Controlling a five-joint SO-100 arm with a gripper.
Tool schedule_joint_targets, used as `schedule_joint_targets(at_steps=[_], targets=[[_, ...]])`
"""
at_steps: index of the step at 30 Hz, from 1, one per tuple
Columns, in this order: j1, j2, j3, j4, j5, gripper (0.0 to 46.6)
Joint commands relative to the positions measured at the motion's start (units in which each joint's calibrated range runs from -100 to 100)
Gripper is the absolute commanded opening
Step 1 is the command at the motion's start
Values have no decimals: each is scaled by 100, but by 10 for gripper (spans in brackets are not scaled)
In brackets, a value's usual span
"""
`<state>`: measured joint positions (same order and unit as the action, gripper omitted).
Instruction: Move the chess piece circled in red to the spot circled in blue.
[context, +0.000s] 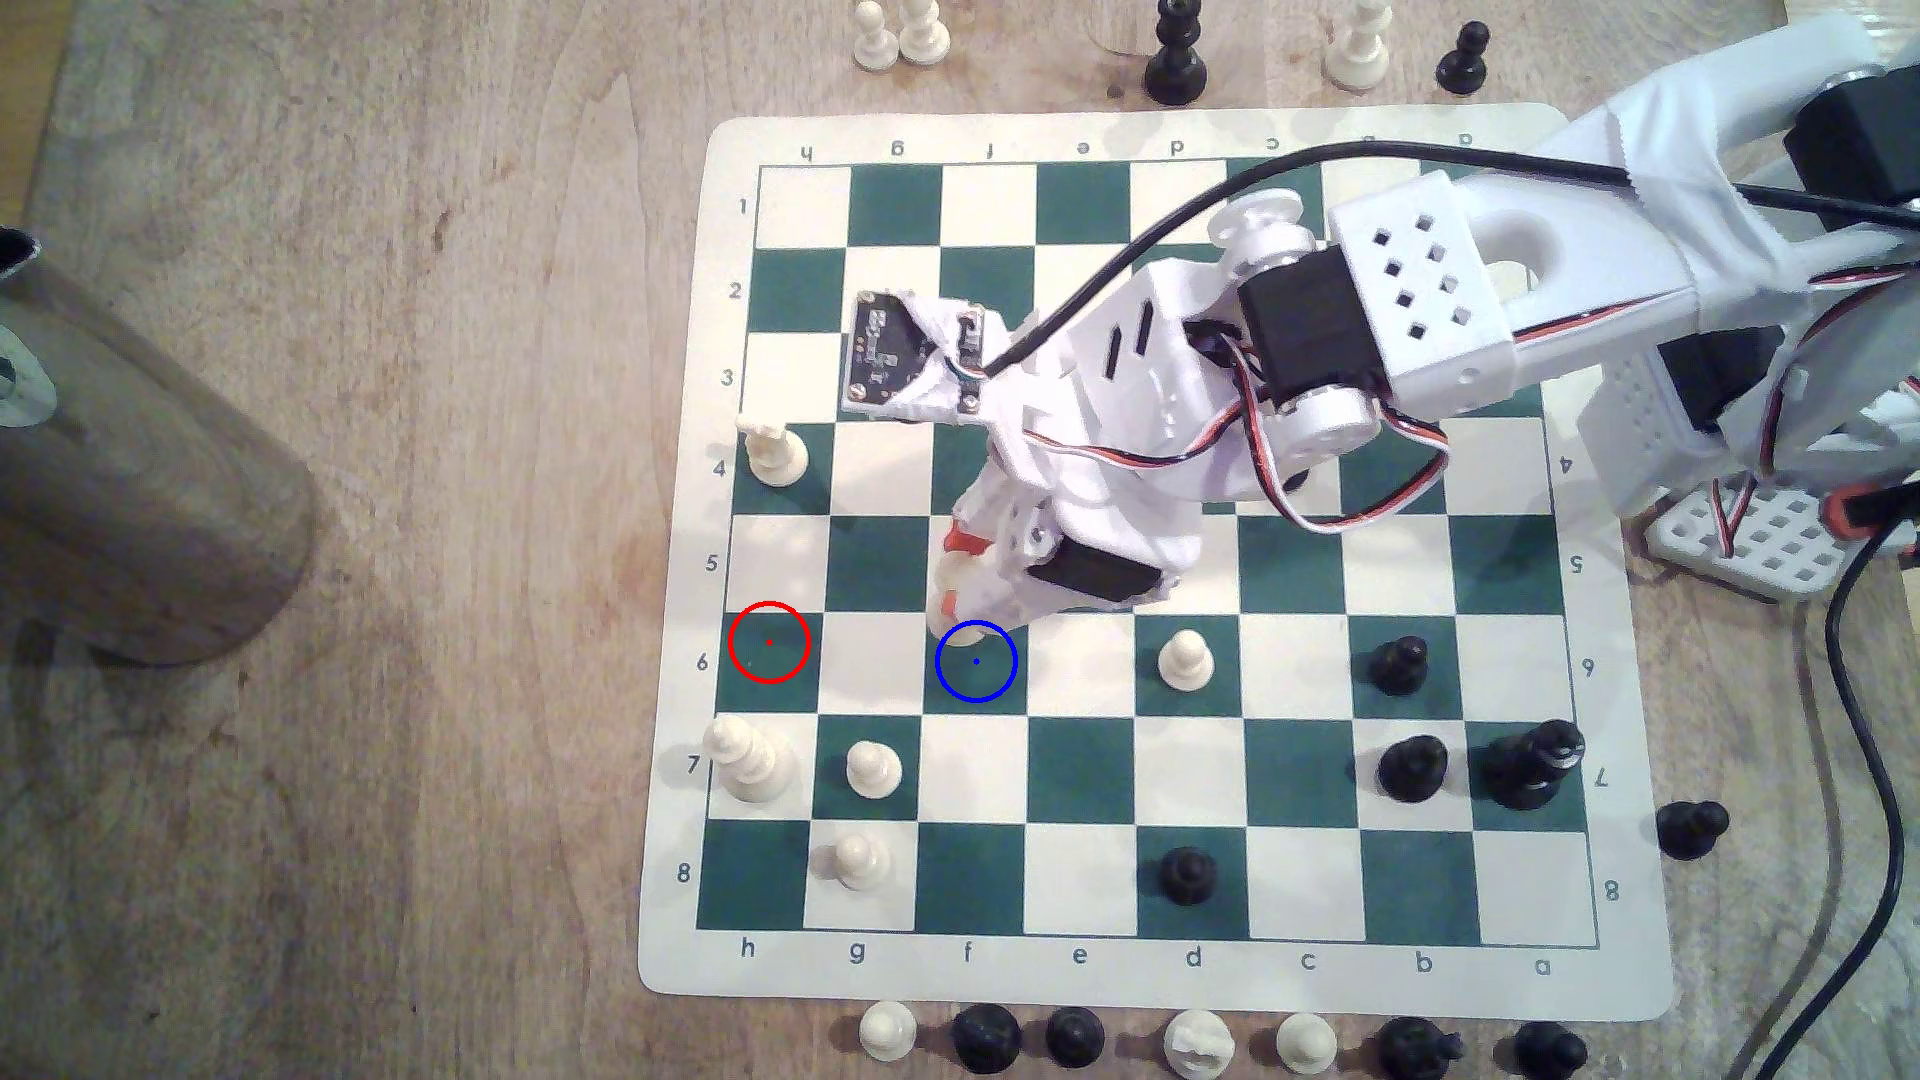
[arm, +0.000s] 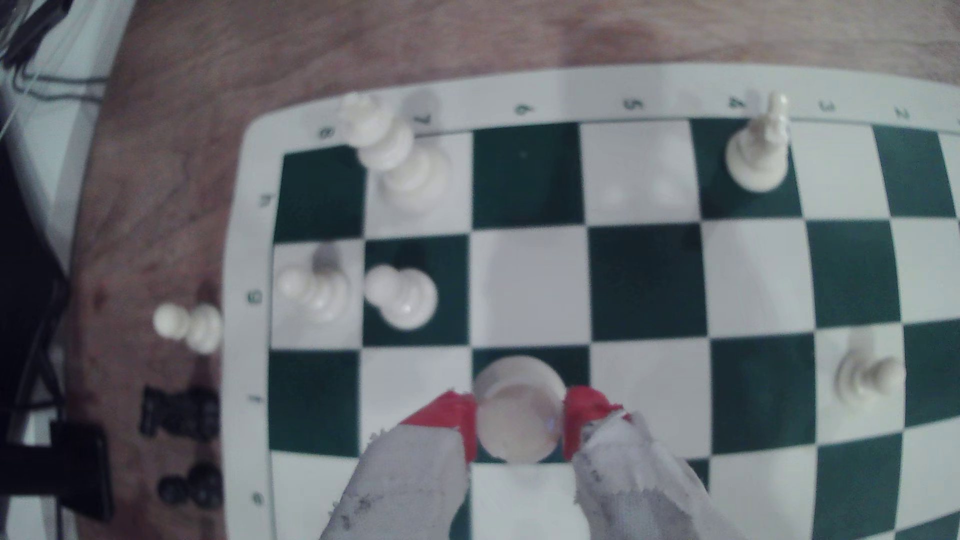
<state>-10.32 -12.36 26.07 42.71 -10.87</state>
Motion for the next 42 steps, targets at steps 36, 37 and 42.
schedule_joint_targets(at_steps=[36, 37, 42], targets=[[-106, -666, 729, -323, 34, 2], [-106, -657, 820, -372, 34, 2], [-106, -309, 919, -692, 34, 2]])
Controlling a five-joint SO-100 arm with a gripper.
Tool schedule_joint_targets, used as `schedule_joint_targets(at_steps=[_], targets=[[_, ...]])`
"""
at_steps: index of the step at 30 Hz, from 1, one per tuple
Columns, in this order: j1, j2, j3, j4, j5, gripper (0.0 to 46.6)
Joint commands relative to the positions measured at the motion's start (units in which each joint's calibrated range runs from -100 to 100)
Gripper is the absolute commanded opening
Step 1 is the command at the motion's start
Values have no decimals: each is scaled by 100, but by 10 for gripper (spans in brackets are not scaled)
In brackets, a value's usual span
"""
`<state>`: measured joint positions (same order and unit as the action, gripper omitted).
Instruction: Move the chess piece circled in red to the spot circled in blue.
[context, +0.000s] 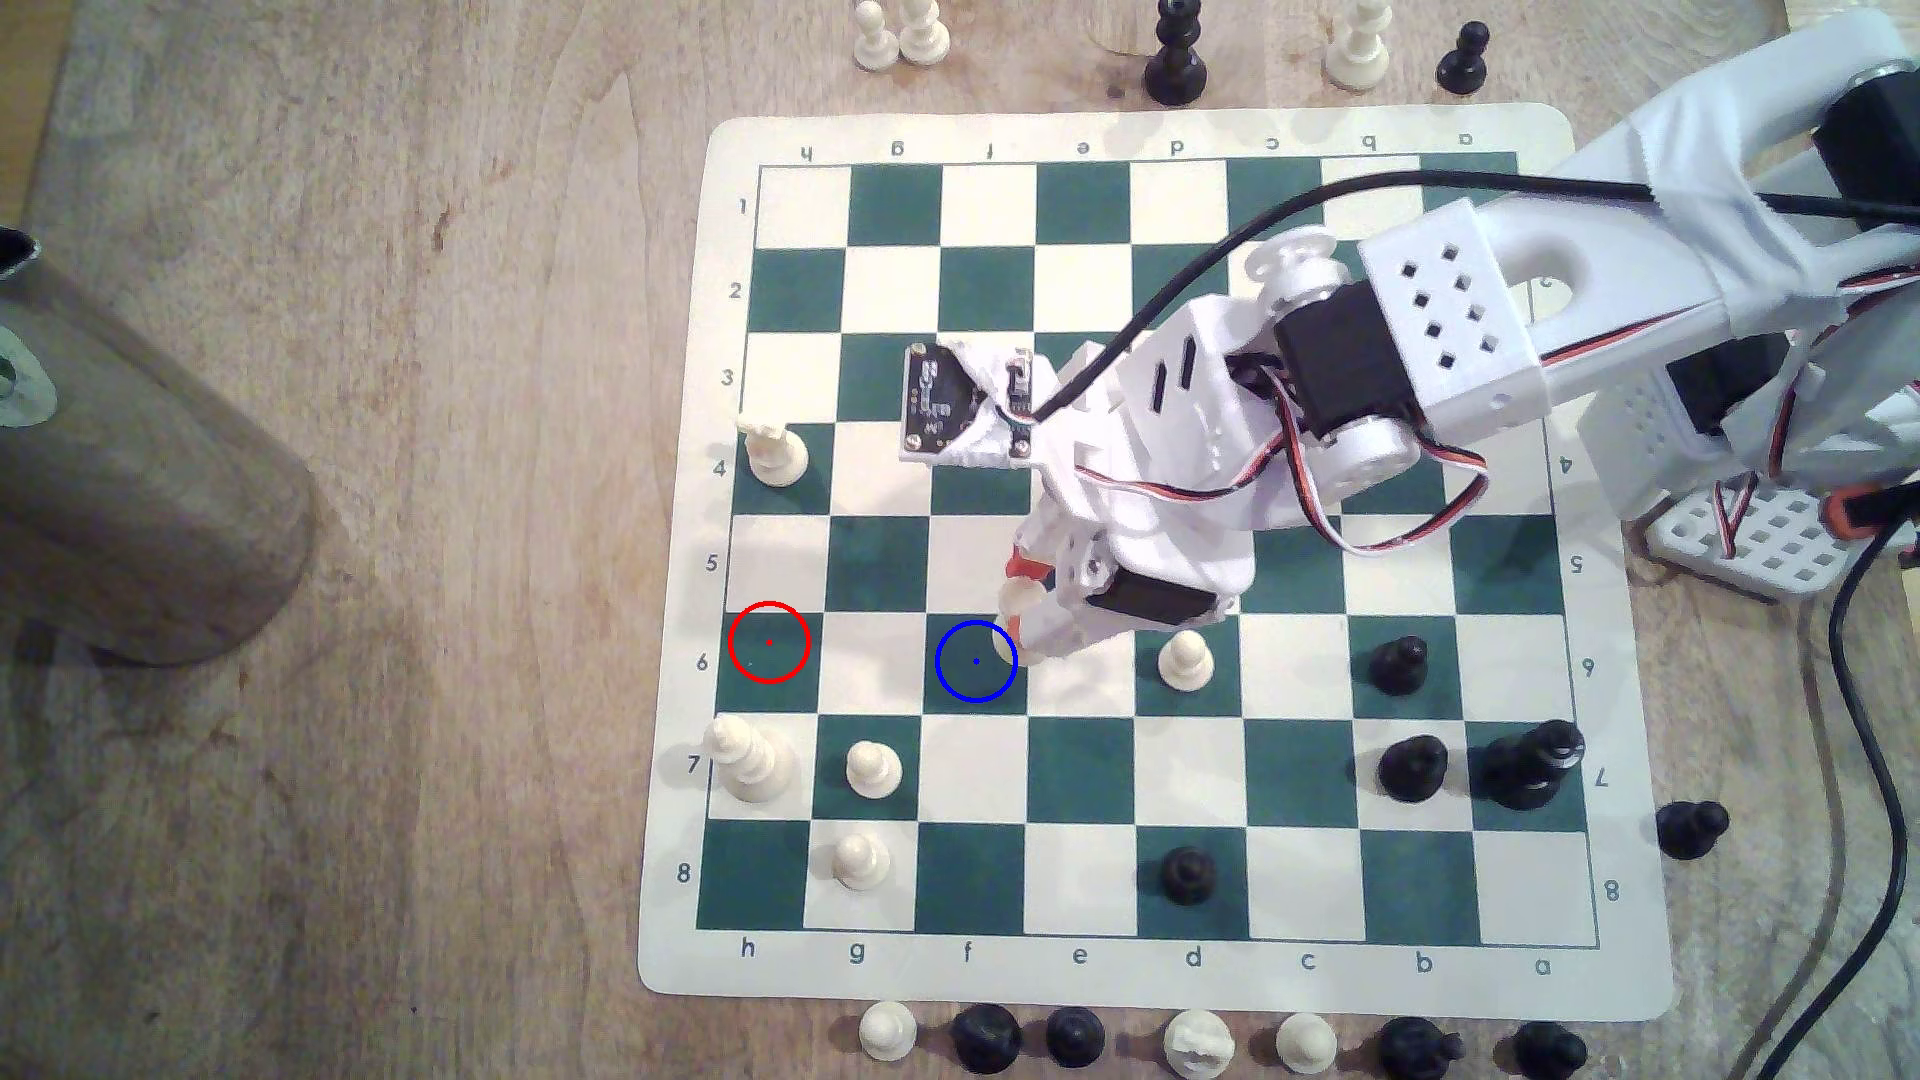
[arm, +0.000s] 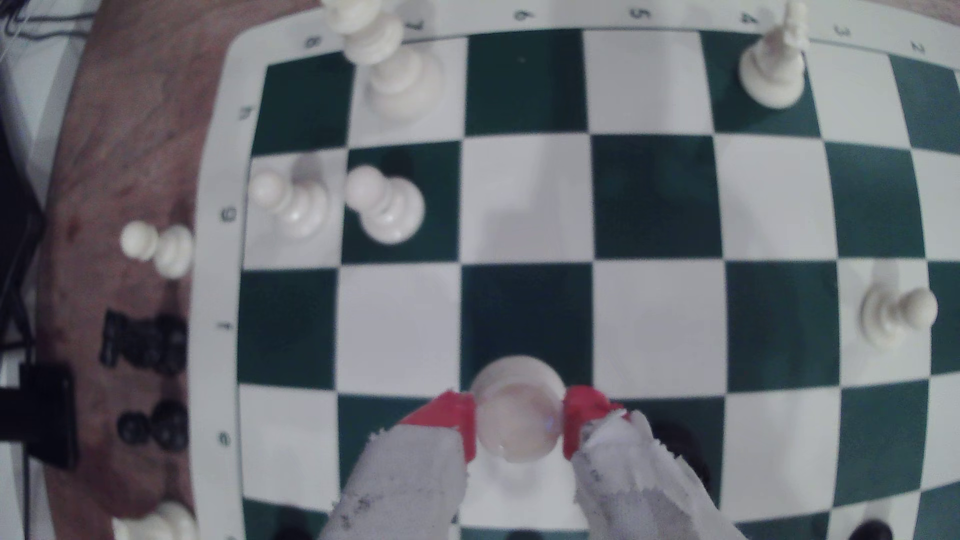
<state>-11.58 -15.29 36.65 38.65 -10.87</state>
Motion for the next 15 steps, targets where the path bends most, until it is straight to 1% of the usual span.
schedule_joint_targets(at_steps=[1, 8, 15], targets=[[28, 69, -174, -318, 34, 2], [114, 926, -637, -564, 15, 2], [153, 1291, -927, -711, -10, 2]])
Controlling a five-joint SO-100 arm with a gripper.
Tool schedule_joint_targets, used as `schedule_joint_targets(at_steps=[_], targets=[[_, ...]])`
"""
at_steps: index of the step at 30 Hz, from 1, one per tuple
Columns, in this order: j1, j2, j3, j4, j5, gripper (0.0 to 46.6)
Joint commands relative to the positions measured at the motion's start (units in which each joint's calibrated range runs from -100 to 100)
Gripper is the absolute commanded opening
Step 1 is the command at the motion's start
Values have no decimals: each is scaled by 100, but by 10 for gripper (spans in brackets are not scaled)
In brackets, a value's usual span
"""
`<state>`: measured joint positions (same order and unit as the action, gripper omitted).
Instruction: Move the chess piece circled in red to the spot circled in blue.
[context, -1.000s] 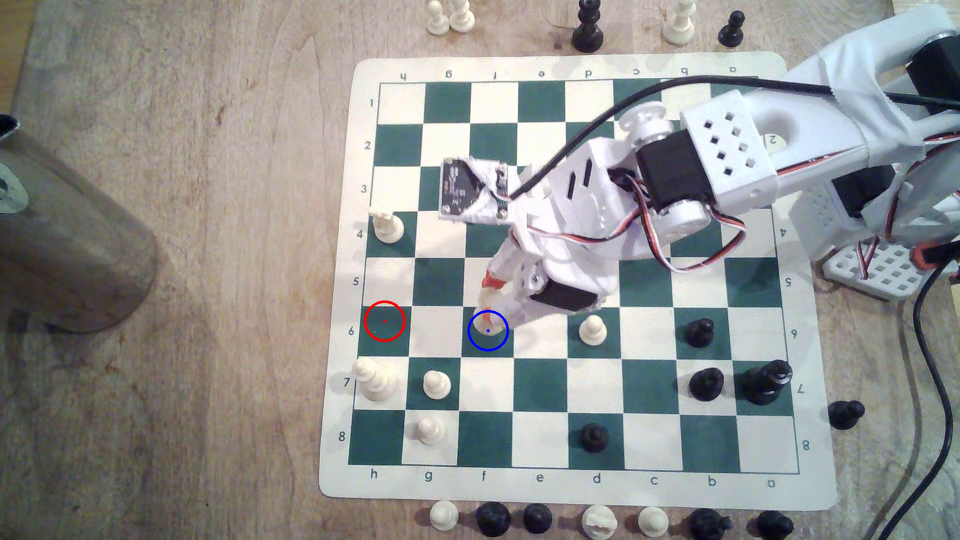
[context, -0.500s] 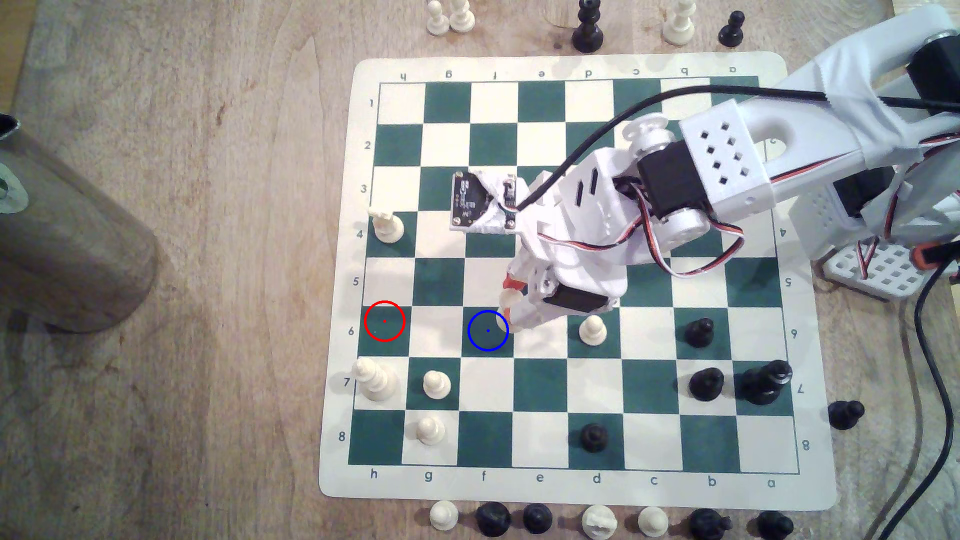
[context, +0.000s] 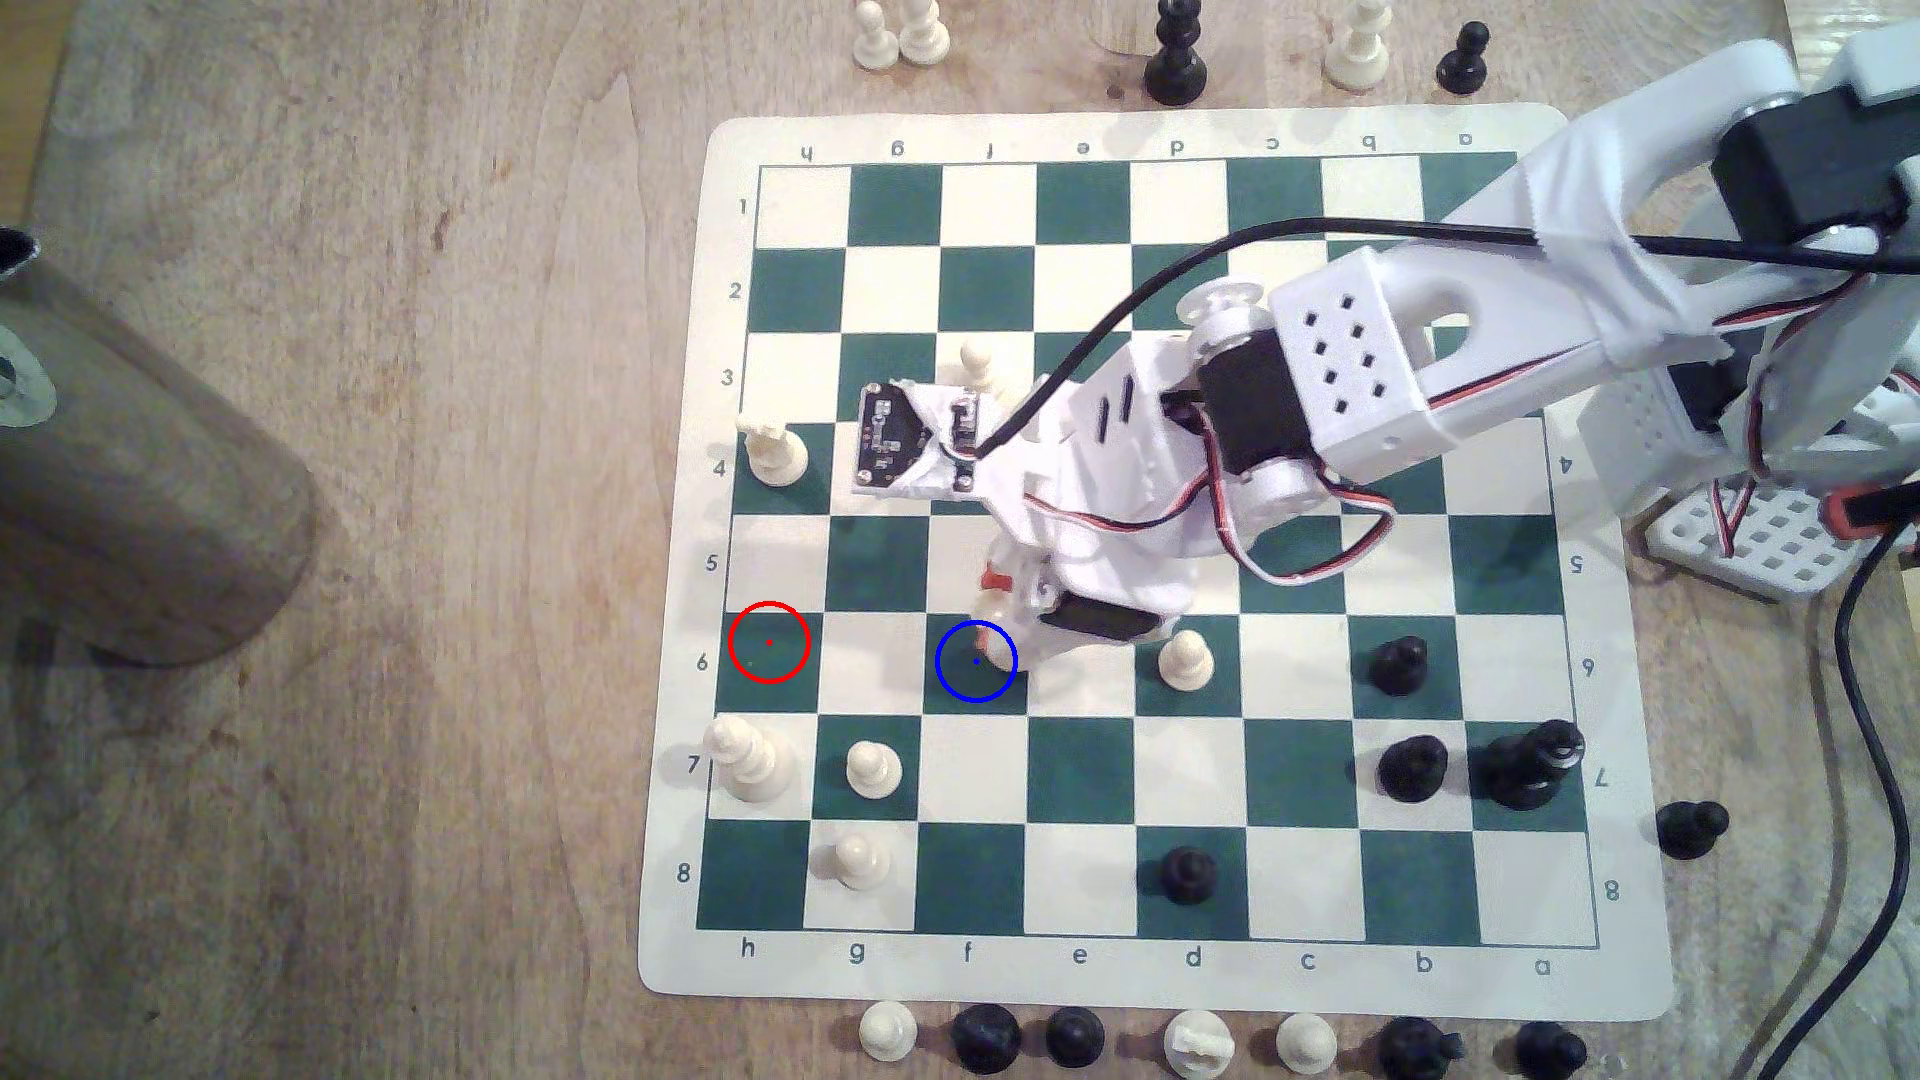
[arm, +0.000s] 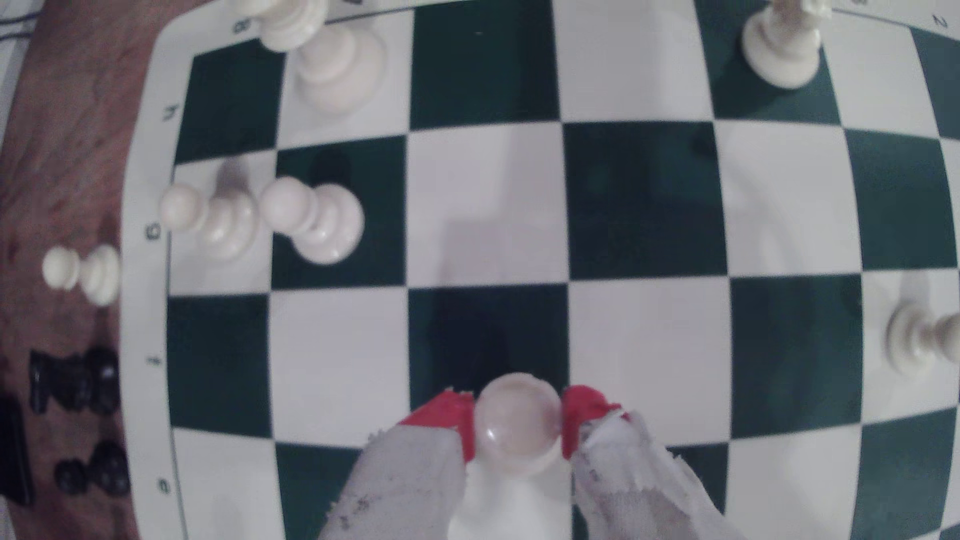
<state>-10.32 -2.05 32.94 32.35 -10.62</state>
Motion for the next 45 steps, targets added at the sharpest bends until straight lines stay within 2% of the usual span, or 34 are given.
schedule_joint_targets(at_steps=[1, 12, 45], targets=[[20, -15, -602, -82, -34, 2], [-59, -194, -828, 74, -49, 2], [-59, 485, -1155, -123, -63, 9]])
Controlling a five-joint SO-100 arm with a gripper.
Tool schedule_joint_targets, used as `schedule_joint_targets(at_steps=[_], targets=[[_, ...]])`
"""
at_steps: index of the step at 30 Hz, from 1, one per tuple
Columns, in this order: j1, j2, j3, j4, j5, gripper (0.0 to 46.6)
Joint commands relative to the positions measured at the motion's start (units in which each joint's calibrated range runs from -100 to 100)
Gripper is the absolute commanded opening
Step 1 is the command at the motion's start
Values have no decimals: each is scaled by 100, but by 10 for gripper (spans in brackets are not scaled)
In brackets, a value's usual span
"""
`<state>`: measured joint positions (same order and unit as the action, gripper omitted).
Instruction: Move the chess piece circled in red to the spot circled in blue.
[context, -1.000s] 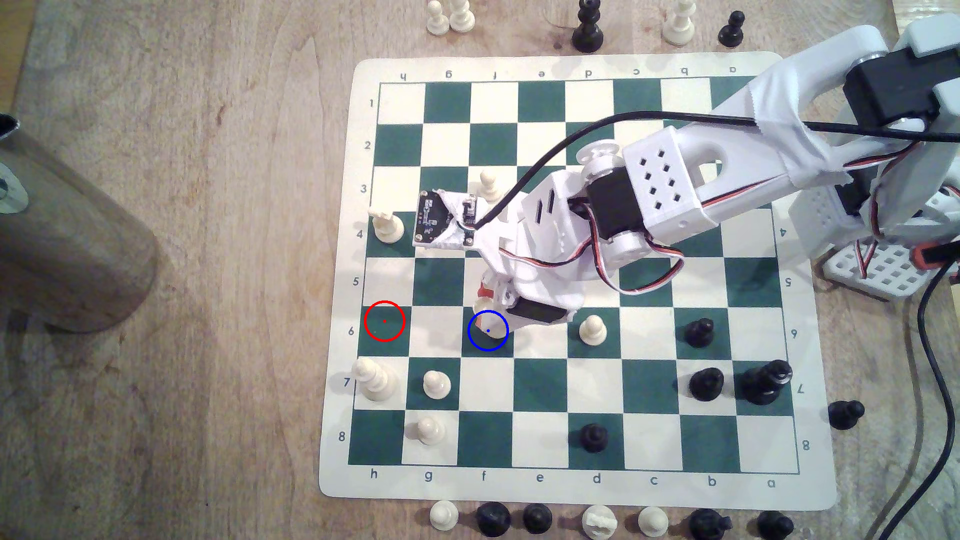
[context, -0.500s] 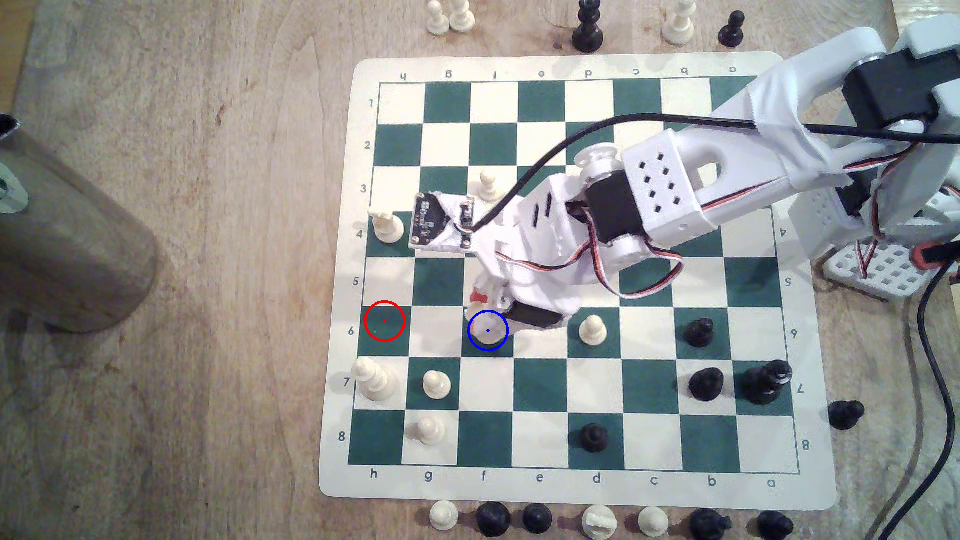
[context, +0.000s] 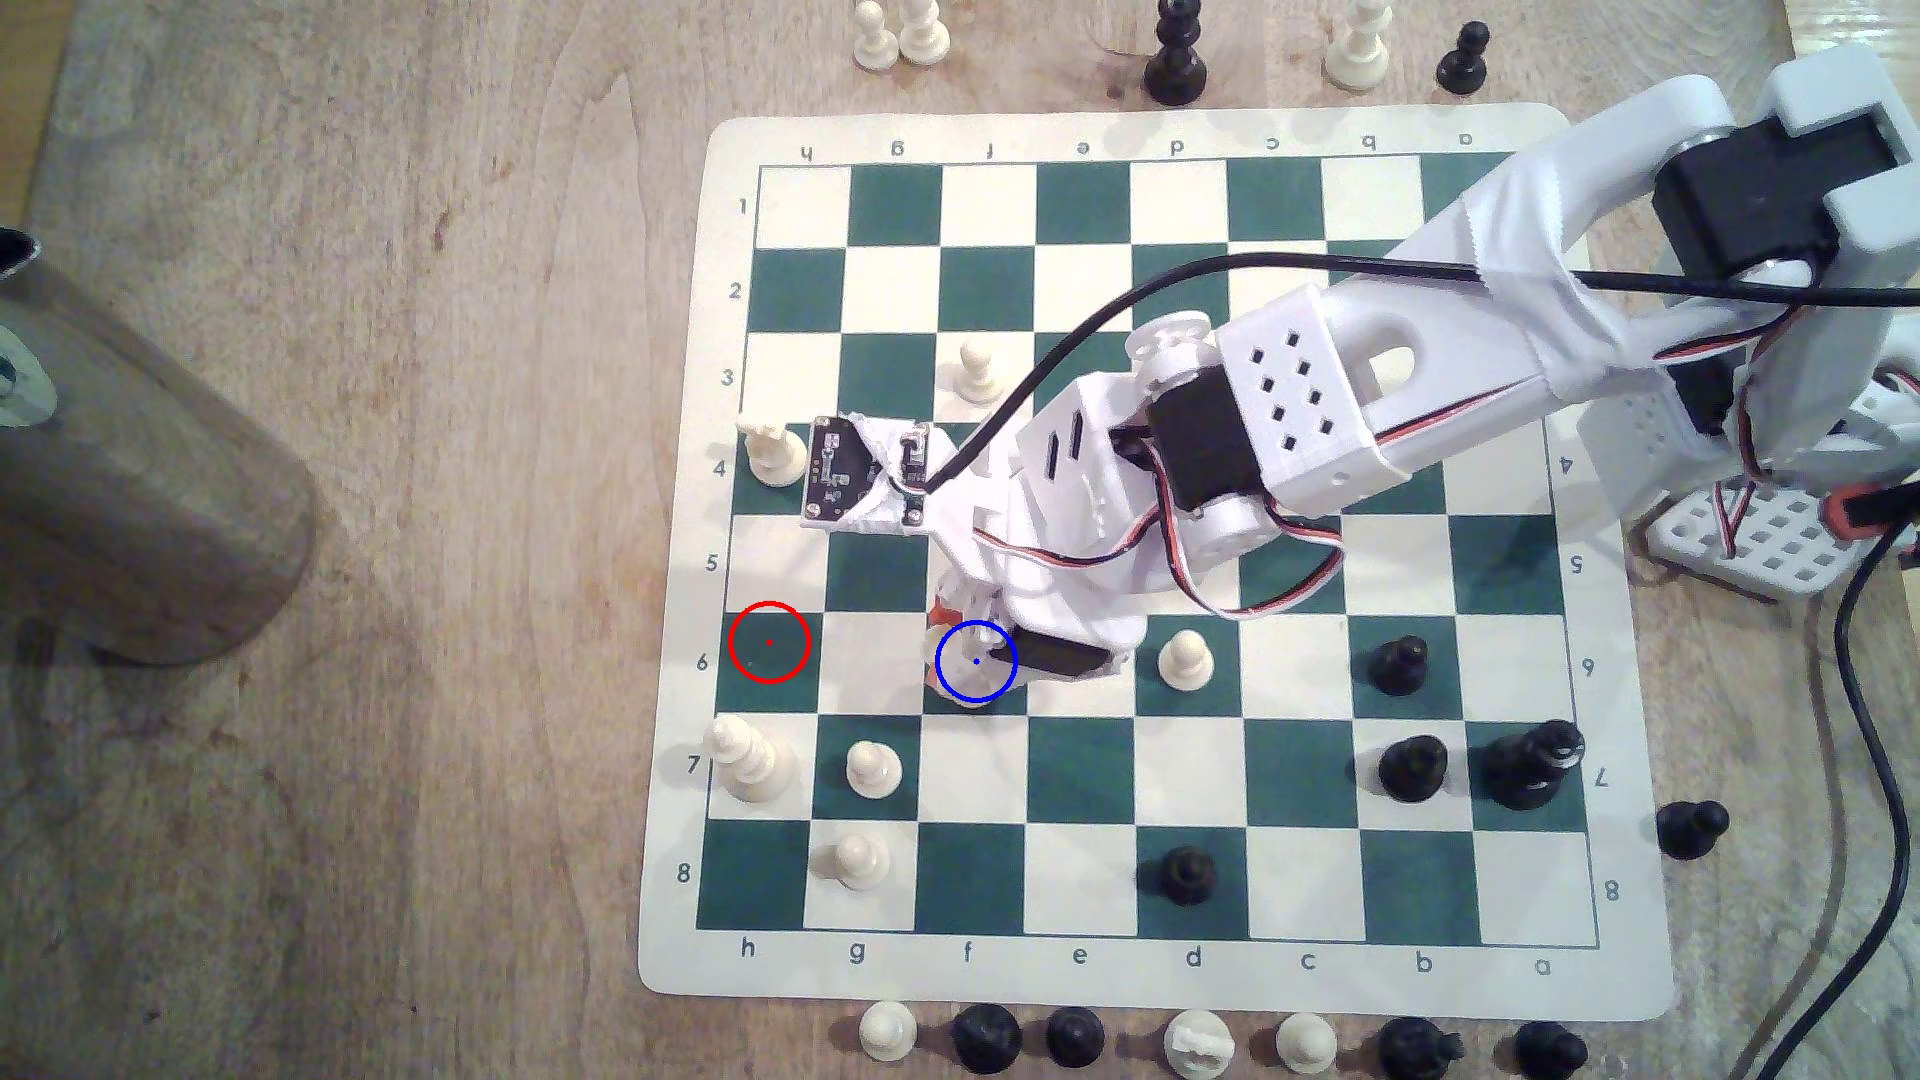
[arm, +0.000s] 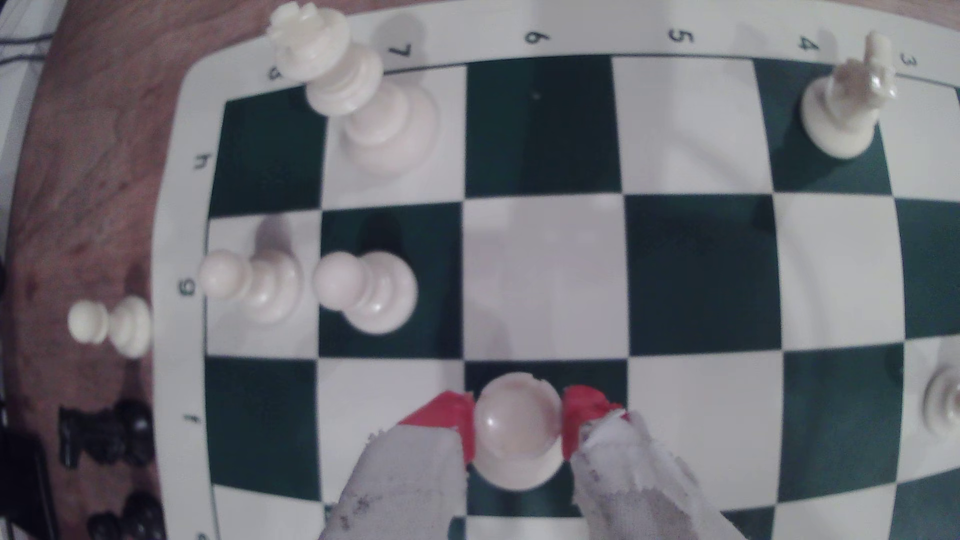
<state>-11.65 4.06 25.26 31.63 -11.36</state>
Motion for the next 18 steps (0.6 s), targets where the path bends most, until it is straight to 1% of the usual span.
schedule_joint_targets(at_steps=[1, 9, 11, 12, 13, 14, 18], targets=[[98, -160, -377, -51, 10, 8], [144, -372, -359, 96, 29, 2], [144, -355, -332, 121, 29, 10], [137, -355, -323, 137, 29, 29], [129, -338, -323, 162, 24, 69], [129, -338, -314, 195, 0, 134], [137, -398, -296, 326, 20, 189]])
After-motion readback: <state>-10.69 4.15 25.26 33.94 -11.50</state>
